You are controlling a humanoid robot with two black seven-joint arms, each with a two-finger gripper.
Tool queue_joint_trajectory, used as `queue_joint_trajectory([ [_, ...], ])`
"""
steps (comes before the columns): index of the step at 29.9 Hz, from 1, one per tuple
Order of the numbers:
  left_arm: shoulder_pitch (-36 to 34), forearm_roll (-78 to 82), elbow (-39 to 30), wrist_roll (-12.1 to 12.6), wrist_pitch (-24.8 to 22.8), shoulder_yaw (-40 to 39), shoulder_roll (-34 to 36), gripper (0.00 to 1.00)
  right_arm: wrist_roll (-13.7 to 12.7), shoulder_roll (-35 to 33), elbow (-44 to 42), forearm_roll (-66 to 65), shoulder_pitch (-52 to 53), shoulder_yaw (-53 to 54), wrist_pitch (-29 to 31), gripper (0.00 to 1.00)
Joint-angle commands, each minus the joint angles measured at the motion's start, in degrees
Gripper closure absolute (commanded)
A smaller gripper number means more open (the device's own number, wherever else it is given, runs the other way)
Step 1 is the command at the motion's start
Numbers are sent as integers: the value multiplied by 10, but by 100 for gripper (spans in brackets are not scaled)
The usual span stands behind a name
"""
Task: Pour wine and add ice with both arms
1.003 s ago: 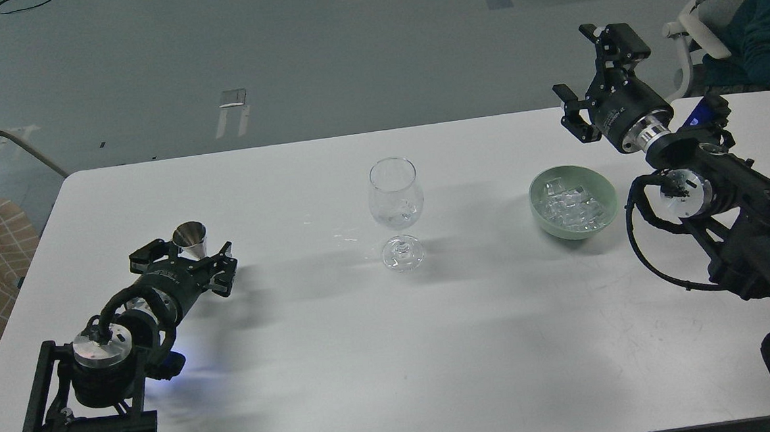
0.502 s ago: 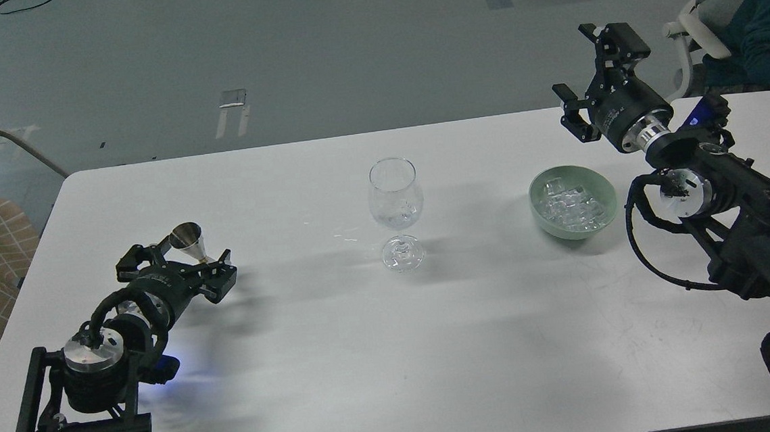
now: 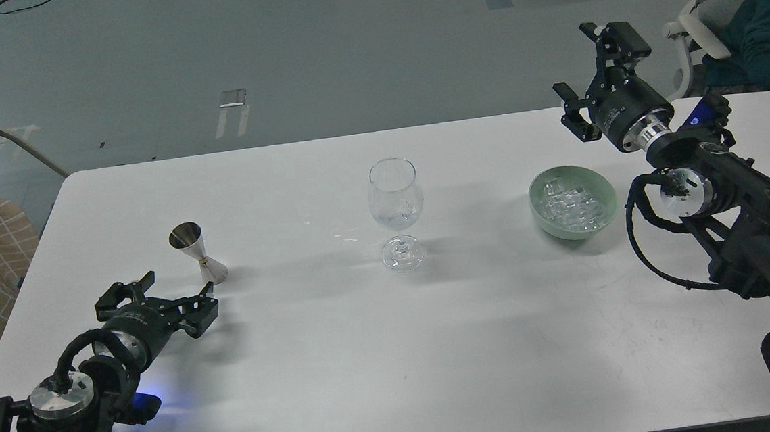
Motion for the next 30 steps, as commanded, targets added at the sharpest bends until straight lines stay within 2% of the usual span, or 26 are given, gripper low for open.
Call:
queue_joint_trajectory([
  [1,1,0,-12,10,-4,-20,11,2,0,-1,0,1,0,0,0,0],
  [4,1,1,-23,8,-38,-22,51,2,0,-4,0,1,0,1,0,0],
  [7,2,9,-21,-5,-83,-21,93,2,0,-4,2,1,-1,0,0,0],
  [9,6,23,-16,-40,-141,-20,137,2,0,-5,2,1,-1,0,1,0],
  [13,13,71,3,-86,-208,-20,188,2,0,-6,4,1,0,0,1,0],
  [16,5,138,4,-135,-252,-18,216,2,0,-13,17,-14,1,-1,1,0],
  [17,1,170,4,-156,-260,-16,226,2,0,-26,31,-34,1,-2,1,0],
  [18,1,170,4,-156,-260,-16,226,2,0,-26,31,-34,1,-2,1,0],
  [19,-4,203,3,-175,-263,-15,235,2,-1,-41,46,-59,1,-3,1,0],
  [20,-22,229,2,-196,-265,-14,246,2,-1,-55,64,-84,0,-3,1,0],
  [23,-86,235,5,-227,-265,-14,253,2,0,-106,115,-129,-3,-14,1,0],
  [24,-86,235,5,-227,-265,-14,253,2,0,-107,115,-129,-3,-14,1,0],
  [26,-126,236,7,-239,-265,-11,253,2,0,-162,168,-143,-7,-41,-4,0],
  [29,-156,238,8,-237,-263,6,252,2,1,-237,242,-182,-16,-72,-22,0],
  [30,-156,238,8,-237,-263,6,252,2,1,-238,243,-182,-16,-72,-22,0],
])
